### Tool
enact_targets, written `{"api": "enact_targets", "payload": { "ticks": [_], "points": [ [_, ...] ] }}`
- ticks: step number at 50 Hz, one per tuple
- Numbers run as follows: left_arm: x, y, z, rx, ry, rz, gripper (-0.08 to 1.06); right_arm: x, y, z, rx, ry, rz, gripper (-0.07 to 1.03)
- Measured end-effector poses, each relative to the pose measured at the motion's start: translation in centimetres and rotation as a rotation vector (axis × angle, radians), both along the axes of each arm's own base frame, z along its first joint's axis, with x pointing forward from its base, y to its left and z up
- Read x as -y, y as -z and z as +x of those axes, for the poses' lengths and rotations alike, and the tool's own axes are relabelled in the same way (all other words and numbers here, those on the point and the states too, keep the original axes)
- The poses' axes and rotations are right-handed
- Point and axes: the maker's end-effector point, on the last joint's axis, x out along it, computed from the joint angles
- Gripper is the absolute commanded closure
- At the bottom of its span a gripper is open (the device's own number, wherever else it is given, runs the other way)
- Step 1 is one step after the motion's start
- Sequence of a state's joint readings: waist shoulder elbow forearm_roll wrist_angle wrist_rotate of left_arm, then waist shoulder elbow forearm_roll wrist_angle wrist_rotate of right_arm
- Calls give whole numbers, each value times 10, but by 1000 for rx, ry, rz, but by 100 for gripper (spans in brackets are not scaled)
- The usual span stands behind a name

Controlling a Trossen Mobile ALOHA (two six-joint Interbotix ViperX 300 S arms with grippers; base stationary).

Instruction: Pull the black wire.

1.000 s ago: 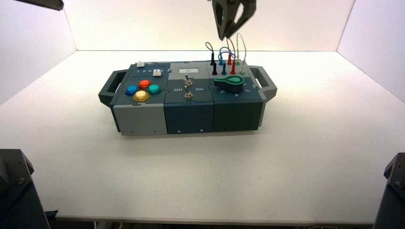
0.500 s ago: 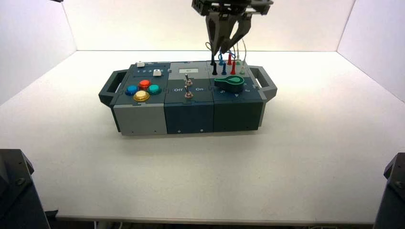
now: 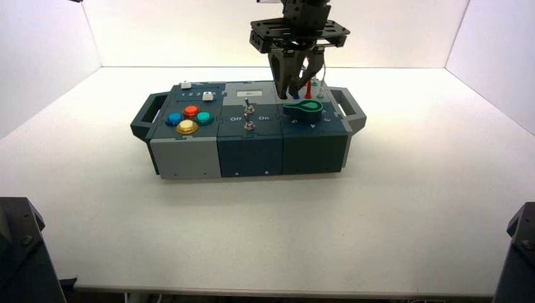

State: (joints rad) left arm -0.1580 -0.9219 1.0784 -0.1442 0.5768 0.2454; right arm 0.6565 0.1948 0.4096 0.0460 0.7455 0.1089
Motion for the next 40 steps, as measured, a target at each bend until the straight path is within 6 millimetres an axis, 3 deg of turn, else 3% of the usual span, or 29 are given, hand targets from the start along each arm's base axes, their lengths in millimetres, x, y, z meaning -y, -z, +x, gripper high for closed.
{"api": "enact_targets", "payload": {
  "ticks": [10,29,40],
  "points": [
    [0,-1,0,5,6,6,101,-2,-5,12,21,10,10,64],
    [0,-3,1,13,11,14,101,16,9,26,4,58,-10,64],
    [-1,-3,1,16,14,22,101,13,9,31,8,61,-4,64]
  ]
}}
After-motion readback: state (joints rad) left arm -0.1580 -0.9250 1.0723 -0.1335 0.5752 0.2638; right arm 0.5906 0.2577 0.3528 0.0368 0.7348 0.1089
